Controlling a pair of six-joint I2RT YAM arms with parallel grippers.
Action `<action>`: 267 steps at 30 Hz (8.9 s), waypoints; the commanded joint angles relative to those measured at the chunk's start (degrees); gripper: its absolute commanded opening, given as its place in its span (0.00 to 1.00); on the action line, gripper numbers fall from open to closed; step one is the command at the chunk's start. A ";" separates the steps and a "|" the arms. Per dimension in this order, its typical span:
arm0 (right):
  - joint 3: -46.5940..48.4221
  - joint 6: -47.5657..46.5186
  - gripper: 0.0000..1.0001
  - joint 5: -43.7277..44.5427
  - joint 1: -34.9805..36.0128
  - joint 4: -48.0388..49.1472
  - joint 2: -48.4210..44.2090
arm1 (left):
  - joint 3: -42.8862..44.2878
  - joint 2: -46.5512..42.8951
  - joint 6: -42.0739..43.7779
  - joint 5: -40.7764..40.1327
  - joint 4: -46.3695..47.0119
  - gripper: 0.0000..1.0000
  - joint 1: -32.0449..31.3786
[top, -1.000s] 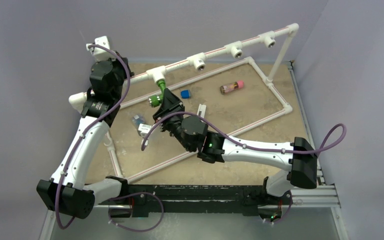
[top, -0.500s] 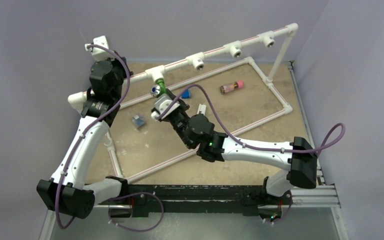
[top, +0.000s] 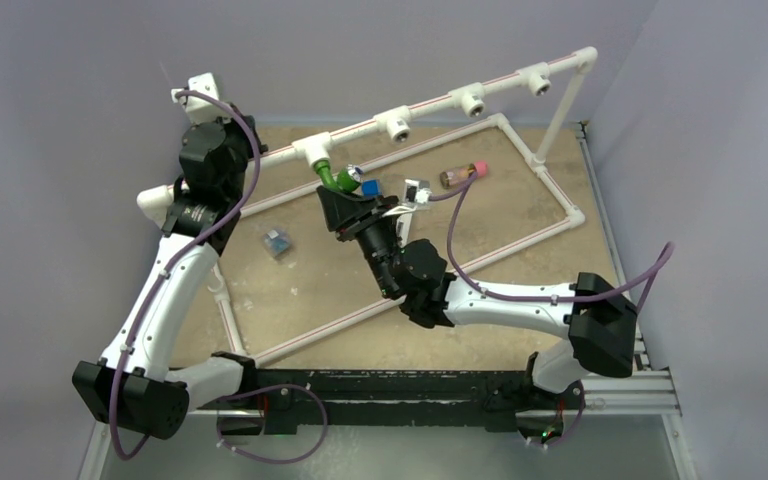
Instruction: Install the water faucets
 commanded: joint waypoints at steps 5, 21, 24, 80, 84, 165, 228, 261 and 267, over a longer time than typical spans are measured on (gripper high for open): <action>-3.01 37.92 0.19 -6.81 0.06 5.46 -1.84 | -3.41 -0.12 -0.07 4.05 -12.21 0.00 -1.62; -8.64 39.03 0.75 -10.04 -0.09 -7.26 -11.51 | -3.39 -0.41 -0.06 3.61 -12.47 0.00 -1.62; -9.44 34.03 0.76 -11.98 -0.53 -11.38 -14.39 | -3.41 -0.32 0.02 3.48 -12.35 0.00 -1.62; 4.02 -115.23 0.72 -10.54 3.33 -18.75 -5.47 | -2.97 1.16 0.46 3.92 -12.30 0.00 -1.64; 5.03 -113.64 0.61 -9.74 2.42 -18.17 -4.01 | -2.97 1.18 0.41 3.92 -12.16 0.00 -1.64; -6.12 41.40 0.73 -10.23 0.34 -17.52 -15.53 | -3.12 0.43 0.45 3.57 -12.13 0.00 -1.99; 8.39 -123.45 0.76 -8.54 5.15 -26.86 -3.12 | -2.45 1.47 0.81 3.24 -12.32 0.00 -2.17; 9.16 -97.45 0.00 -1.60 4.13 -9.17 3.50 | -2.78 1.27 0.90 2.86 -12.05 0.00 -2.43; 9.80 -77.90 0.00 -2.13 4.44 -7.23 3.10 | -2.88 1.18 0.98 2.78 -11.96 0.00 -2.43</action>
